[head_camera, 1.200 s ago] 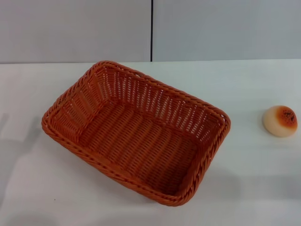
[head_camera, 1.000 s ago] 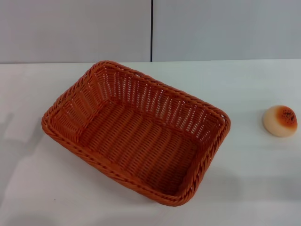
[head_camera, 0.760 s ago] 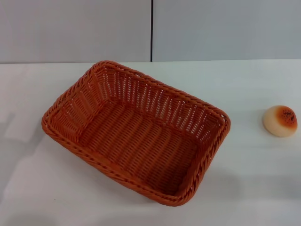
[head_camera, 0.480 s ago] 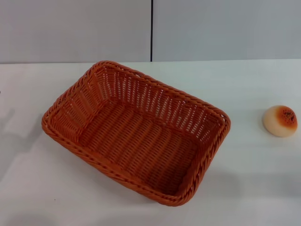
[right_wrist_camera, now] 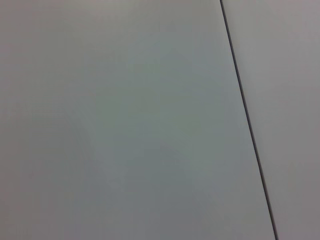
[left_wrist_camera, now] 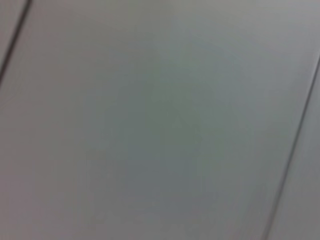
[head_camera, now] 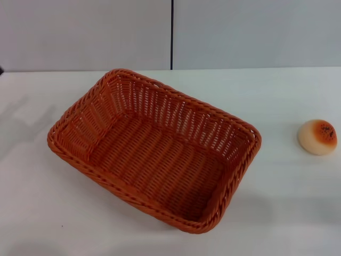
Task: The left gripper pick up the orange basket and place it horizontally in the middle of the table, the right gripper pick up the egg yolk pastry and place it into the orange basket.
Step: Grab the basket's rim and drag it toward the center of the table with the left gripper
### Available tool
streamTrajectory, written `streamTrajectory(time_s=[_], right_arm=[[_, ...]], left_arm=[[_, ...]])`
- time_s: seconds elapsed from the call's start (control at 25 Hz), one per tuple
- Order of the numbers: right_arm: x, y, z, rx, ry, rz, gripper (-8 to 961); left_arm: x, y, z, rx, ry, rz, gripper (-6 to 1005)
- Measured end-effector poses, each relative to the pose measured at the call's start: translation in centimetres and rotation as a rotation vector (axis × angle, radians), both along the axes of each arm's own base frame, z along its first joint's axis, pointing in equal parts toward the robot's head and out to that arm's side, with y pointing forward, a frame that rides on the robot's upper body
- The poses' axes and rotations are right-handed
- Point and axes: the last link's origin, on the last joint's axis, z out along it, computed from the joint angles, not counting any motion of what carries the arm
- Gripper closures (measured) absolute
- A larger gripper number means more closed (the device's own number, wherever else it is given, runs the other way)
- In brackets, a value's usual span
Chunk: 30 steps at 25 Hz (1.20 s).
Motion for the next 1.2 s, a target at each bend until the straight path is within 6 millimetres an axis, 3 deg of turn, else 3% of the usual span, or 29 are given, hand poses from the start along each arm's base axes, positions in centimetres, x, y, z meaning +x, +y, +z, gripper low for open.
streamTrajectory(time_s=[0.24, 0.44, 0.48, 0.6, 0.84, 1.2], right_arm=[[0.0, -0.1, 0.7, 0.015, 0.028, 0.018, 405], [0.0, -0.2, 0.7, 0.012, 0.035, 0.021, 406], [0.0, -0.2, 0.7, 0.013, 0.035, 0.022, 406], [0.1, -0.4, 0.8, 0.020, 0.035, 0.022, 407], [0.4, -0.6, 0.9, 0.023, 0.033, 0.010, 409], [0.1, -0.1, 0.9, 0.023, 0.031, 0.019, 411]], left_arm=[[4.2, 2.9, 4.0, -0.212, 0.165, 0.011, 149], [8.3, 4.3, 5.5, -0.329, 0.354, 0.071, 157], [9.5, 4.6, 5.5, -0.365, 0.424, 0.098, 159], [10.2, 5.0, 5.3, -0.400, 0.477, 0.130, 164], [10.9, 5.7, 3.6, -0.550, 0.625, 0.224, 174], [12.4, 6.8, 0.7, -0.667, 0.710, 0.267, 190]])
